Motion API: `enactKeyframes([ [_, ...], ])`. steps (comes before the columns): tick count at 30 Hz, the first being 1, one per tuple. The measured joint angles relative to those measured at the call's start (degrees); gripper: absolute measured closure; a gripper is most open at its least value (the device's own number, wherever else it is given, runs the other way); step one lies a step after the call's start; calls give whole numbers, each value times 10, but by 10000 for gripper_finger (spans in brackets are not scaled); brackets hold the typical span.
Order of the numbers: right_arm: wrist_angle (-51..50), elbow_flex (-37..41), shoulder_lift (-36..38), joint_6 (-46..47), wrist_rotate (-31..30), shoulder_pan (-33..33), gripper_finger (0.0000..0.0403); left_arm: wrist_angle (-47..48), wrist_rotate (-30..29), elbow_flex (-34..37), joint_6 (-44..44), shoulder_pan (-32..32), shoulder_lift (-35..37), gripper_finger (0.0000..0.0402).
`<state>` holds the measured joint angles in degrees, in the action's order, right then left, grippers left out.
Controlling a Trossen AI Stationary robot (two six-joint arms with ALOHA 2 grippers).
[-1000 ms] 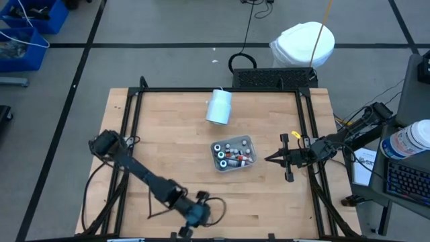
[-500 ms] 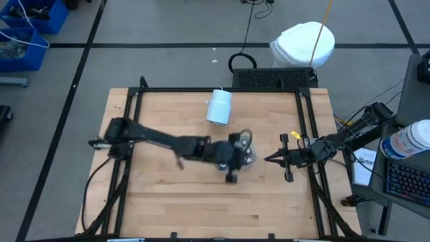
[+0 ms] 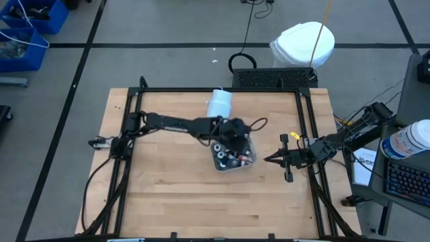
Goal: Pick & Place food coloring
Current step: Put the small orange food coloring bottle into the gray bin
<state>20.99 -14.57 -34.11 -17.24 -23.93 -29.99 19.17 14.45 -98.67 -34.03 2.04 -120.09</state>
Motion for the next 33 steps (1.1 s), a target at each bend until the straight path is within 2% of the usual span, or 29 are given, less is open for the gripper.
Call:
enactKeyframes([
  [5,2,0,0,-6,0,0,403,47,86,-13,-106,50,1,329],
  [14,2,0,0,-10,-1,1,403,44,104,-5,-147,73,-29,329],
  [21,0,0,-3,-8,-1,14,403,39,80,-6,-169,59,-72,330],
  [27,0,0,-9,-1,0,30,403,37,60,-6,-166,61,-73,329],
  [33,-2,0,-11,1,1,33,403,28,36,-6,-121,60,-73,280],
])
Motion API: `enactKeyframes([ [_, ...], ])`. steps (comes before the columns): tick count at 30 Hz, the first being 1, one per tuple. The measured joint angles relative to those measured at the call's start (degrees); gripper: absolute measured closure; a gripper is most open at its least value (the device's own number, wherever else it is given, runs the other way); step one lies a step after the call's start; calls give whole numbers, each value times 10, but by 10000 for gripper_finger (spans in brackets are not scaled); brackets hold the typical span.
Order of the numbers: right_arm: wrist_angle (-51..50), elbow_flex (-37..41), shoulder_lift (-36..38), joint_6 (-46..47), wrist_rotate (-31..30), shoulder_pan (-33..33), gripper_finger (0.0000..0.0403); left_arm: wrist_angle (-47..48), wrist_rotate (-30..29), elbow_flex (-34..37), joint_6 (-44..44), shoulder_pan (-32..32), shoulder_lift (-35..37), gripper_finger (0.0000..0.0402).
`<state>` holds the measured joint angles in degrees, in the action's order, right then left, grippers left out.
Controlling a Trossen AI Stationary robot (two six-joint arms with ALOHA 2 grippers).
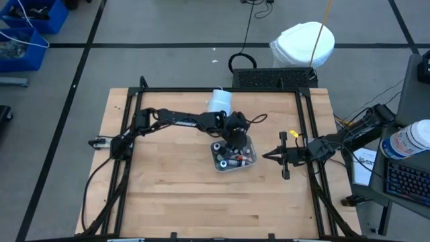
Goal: Pick & Place food coloring
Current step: Put the small orange food coloring bottle into the gray bin, then adjust the gray bin
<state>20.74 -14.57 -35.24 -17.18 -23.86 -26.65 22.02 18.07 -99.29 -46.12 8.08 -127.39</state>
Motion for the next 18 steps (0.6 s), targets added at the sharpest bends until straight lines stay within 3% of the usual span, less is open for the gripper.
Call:
enactKeyframes([
  [10,-1,0,-1,2,1,0,403,27,-35,0,28,-12,34,198],
  [18,1,0,-1,2,2,0,403,57,-52,-1,57,-42,164,196],
])
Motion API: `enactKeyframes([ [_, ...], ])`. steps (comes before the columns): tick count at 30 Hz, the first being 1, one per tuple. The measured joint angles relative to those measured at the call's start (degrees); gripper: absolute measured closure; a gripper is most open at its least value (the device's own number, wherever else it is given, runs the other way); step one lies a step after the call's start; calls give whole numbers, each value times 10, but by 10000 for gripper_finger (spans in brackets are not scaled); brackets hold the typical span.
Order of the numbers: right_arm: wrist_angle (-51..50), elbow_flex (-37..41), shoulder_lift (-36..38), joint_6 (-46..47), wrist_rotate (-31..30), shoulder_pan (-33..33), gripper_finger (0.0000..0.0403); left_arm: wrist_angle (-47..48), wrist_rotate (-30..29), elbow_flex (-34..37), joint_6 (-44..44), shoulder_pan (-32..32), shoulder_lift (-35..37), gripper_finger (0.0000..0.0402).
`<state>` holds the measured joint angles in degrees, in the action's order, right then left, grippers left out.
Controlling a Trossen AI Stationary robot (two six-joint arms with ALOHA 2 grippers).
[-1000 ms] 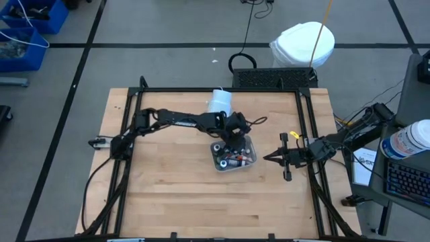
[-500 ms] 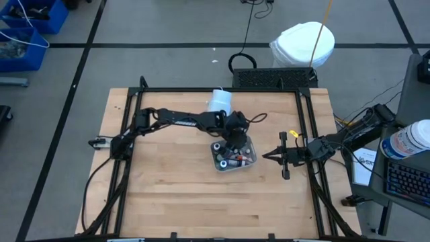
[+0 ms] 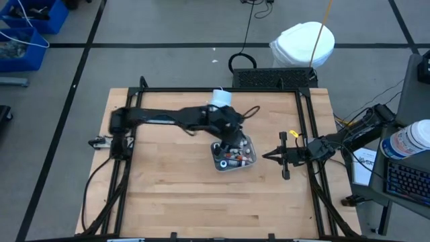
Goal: Pick & Place food coloring
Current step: Adjust the gray bin
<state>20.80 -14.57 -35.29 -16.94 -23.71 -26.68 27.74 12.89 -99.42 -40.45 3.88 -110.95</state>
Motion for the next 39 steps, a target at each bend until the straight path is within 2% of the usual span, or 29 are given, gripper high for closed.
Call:
enactKeyframes([
  [5,-2,0,-1,19,0,0,403,127,-6,0,76,-14,95,225],
  [7,-5,0,-1,27,0,0,403,185,35,15,70,-16,138,254],
  [9,-8,0,-1,36,-1,0,403,191,91,53,73,-14,188,294],
  [11,-10,0,0,43,-1,1,403,177,98,107,100,-13,248,340],
  [14,-20,0,5,43,-1,1,403,114,56,213,151,-15,361,391],
  [18,-29,0,28,43,-1,9,403,32,18,377,216,-40,512,393],
  [20,-27,0,50,43,-1,23,403,-15,-25,453,253,-56,586,397],
  [22,-29,0,70,52,-1,37,403,-73,-78,522,302,-74,647,396],
  [24,-48,0,80,67,0,53,403,-122,-103,588,354,-95,685,396],
  [28,-113,0,68,130,0,90,403,-251,-129,708,421,-148,688,398],
  [31,-156,1,41,196,0,119,403,-397,-179,787,456,-188,637,399],
  [33,-147,12,14,230,0,135,403,-497,-214,820,484,-208,586,399],
  [36,-121,30,-29,270,-1,159,403,-589,-246,834,524,-227,489,399],
  [39,-98,37,-70,304,-1,175,403,-618,-274,807,558,-236,390,399],
])
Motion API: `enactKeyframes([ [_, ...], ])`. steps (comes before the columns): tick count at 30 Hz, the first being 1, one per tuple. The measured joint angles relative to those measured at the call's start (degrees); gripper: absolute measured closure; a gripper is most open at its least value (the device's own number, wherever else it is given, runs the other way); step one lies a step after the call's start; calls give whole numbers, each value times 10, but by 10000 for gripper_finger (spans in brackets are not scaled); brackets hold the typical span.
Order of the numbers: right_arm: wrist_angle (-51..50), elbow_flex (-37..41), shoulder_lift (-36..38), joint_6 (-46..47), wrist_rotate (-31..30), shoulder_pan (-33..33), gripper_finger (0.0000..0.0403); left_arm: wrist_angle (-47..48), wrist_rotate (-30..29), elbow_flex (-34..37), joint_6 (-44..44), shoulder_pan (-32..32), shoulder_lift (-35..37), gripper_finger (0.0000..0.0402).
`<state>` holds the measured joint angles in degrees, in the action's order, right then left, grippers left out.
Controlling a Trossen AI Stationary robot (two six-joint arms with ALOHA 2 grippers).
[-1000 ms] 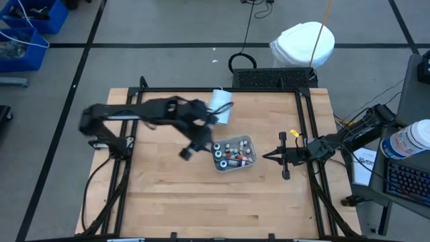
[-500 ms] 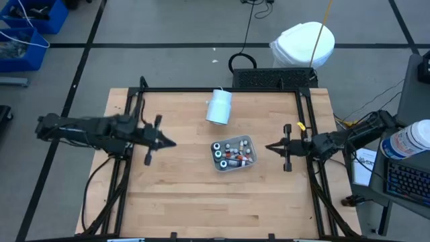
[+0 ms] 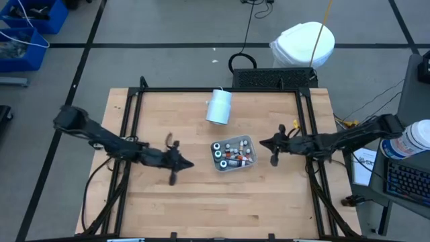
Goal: Pick & Place food coloring
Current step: Adjust the gray bin
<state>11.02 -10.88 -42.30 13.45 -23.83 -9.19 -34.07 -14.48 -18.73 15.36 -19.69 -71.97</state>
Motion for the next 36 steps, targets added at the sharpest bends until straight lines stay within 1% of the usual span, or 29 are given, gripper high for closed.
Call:
enactKeyframes([
  [2,6,1,-26,15,0,5,403,-1,-21,-32,15,0,-62,399],
  [6,16,1,-59,45,0,10,403,5,-26,-94,25,6,-151,399],
  [10,13,1,-86,75,0,10,403,28,-35,-145,61,15,-215,399],
  [15,16,1,-117,103,1,10,403,74,-37,-195,83,26,-266,397],
  [18,34,1,-145,114,12,4,403,88,-37,-214,85,33,-282,398],
  [22,94,1,-198,112,22,-9,403,91,-42,-223,89,49,-283,397],
  [26,165,1,-249,100,62,-10,403,96,-41,-223,90,65,-283,395],
  [30,212,1,-295,100,88,-12,403,103,-36,-223,88,79,-283,398],
  [36,265,1,-349,121,89,-36,403,110,-37,-222,76,90,-283,398],
])
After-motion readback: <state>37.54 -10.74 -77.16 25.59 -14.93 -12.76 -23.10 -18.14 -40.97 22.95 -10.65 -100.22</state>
